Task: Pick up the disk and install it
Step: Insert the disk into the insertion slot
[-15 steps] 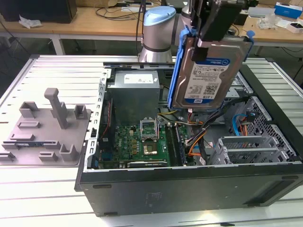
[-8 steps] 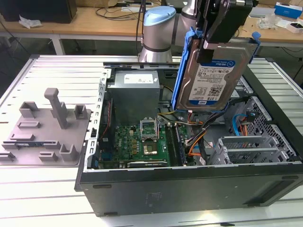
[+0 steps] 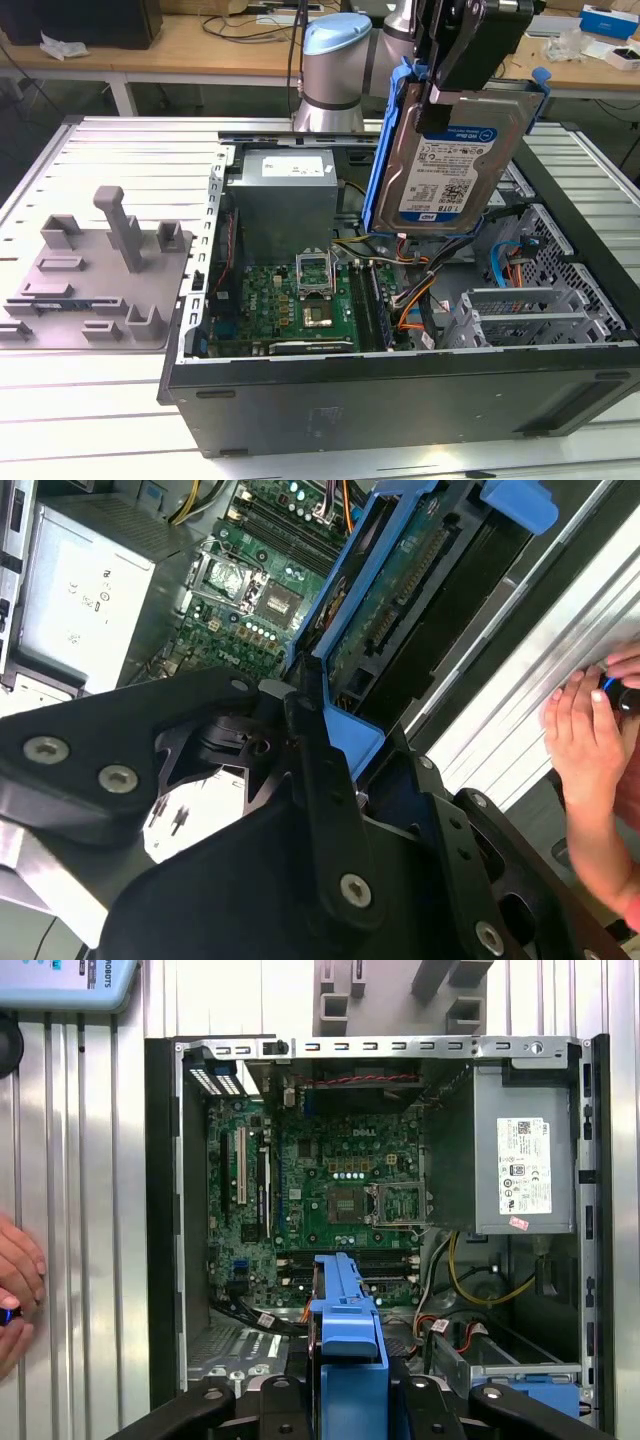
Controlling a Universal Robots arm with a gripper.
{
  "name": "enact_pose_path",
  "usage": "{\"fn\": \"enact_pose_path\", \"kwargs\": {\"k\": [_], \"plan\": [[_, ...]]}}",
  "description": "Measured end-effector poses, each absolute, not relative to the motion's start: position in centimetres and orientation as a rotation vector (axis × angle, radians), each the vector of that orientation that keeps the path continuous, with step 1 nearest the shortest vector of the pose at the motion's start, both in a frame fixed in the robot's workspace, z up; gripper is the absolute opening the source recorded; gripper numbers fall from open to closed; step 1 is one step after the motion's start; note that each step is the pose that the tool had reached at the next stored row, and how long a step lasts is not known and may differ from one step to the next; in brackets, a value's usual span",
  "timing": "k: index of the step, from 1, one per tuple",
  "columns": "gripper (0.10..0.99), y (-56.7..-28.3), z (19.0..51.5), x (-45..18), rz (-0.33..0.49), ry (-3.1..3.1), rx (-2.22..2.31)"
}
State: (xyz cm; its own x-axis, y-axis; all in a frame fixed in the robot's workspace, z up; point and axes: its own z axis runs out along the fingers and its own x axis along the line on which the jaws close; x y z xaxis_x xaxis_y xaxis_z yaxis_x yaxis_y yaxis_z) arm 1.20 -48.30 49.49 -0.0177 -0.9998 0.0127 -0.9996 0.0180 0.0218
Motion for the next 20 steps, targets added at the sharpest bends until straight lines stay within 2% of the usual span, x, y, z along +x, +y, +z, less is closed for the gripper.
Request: {"fn": "enact_pose_path", "kwargs": {"k": [10,20], "plan": [[0.365,-48.3,49.4,0.9,0.007,-2.241,2.200],[0.365,-49.6,49.0,0.8,-0.027,-2.276,2.207]]}}
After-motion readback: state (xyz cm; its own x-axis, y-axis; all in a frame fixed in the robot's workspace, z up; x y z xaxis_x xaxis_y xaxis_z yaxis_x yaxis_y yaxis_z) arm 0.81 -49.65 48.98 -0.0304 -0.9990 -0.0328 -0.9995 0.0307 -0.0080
